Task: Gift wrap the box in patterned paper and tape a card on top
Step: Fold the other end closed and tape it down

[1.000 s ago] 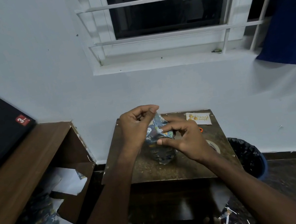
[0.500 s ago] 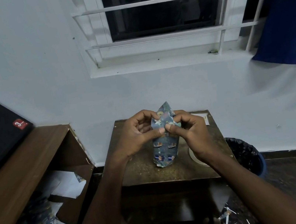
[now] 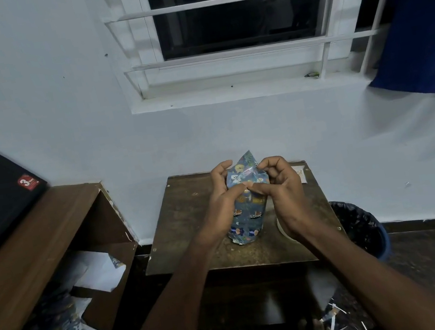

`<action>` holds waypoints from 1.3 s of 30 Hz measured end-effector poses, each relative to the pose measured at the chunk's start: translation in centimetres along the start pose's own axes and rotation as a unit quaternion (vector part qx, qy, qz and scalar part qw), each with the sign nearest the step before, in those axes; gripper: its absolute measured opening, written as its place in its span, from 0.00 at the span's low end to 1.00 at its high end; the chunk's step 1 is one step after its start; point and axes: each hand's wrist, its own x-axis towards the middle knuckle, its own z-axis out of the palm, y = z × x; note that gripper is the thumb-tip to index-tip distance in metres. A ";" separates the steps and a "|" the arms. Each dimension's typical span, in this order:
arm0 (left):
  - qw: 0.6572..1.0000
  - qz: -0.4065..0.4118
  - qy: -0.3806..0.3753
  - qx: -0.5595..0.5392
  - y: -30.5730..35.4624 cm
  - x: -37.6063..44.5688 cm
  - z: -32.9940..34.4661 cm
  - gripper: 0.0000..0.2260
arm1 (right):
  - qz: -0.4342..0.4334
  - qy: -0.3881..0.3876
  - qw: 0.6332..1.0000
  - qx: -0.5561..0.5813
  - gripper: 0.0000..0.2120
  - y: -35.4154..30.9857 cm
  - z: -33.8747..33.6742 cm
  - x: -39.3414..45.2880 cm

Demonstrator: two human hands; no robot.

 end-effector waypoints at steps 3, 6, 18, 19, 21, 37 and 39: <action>1.000 -0.015 -0.007 -0.005 -0.3 0.2 -0.4 0.18 | 0.008 0.003 1.000 0.010 0.16 -0.1 0.3 -0.1; 0.998 -0.033 0.014 -0.059 -0.2 0.4 -0.4 0.15 | 0.015 0.000 1.000 0.024 0.16 -0.2 0.6 -0.3; 0.998 -0.039 0.030 -0.027 0.0 0.7 -0.9 0.15 | 0.072 -0.024 0.992 0.101 0.19 -0.3 0.1 0.0; 0.999 -0.030 0.032 -0.006 -0.3 0.7 -0.8 0.15 | 0.076 -0.022 0.991 0.108 0.18 -0.2 0.1 0.0; 0.999 -0.022 0.038 0.015 -0.5 0.6 -0.4 0.14 | 0.083 -0.013 0.989 0.119 0.18 0.0 0.2 0.0; 0.998 -0.022 0.017 0.056 0.1 1.1 -1.8 0.11 | 0.075 -0.006 0.997 -0.011 0.15 0.0 -1.1 0.7; 0.996 -0.004 0.006 0.084 0.4 1.0 -1.8 0.09 | 0.065 0.000 0.998 -0.024 0.11 0.1 -1.2 0.7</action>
